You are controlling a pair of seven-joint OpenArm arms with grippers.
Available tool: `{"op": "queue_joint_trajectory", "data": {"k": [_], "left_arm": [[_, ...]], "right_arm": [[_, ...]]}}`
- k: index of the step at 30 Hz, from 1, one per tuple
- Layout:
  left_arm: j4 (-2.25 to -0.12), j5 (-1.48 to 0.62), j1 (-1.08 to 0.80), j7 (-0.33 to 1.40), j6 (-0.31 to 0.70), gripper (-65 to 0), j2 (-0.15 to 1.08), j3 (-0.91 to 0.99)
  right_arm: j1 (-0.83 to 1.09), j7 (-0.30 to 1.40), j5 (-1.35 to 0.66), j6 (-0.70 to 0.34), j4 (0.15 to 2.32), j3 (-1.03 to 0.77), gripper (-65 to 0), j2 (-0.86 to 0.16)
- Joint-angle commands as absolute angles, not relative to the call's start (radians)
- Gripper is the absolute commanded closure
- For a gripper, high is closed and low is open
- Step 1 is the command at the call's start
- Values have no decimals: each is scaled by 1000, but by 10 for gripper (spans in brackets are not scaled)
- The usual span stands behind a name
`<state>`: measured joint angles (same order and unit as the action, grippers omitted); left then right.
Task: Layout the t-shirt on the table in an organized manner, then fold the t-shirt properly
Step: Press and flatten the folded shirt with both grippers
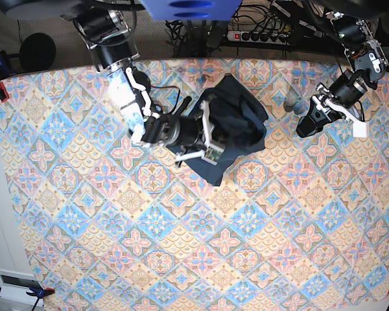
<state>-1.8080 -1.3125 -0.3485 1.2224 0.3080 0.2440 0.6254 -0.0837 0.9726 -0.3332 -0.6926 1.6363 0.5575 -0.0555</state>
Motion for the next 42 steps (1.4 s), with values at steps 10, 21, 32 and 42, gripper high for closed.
{"op": "queue_joint_trajectory", "data": {"k": [10, 21, 32, 42], "left_arm": [[-1821, -1303, -303, 1210, 314, -244, 257, 625], [-1828, -1303, -303, 1239, 314, -244, 254, 590], [-1822, -1179, -260, 1234, 312, -244, 255, 539], [-1827, -1129, -225, 1237, 312, -244, 252, 535]], "right_arm": [[-102, 949, -294, -698, 1736, 746, -12, -58], [-104, 954, -292, -698, 1793, 526, -11, -70], [-102, 958, -292, -698, 1764, 829, -13, -183], [-165, 960, -294, -698, 1758, 897, -15, -197]]}}
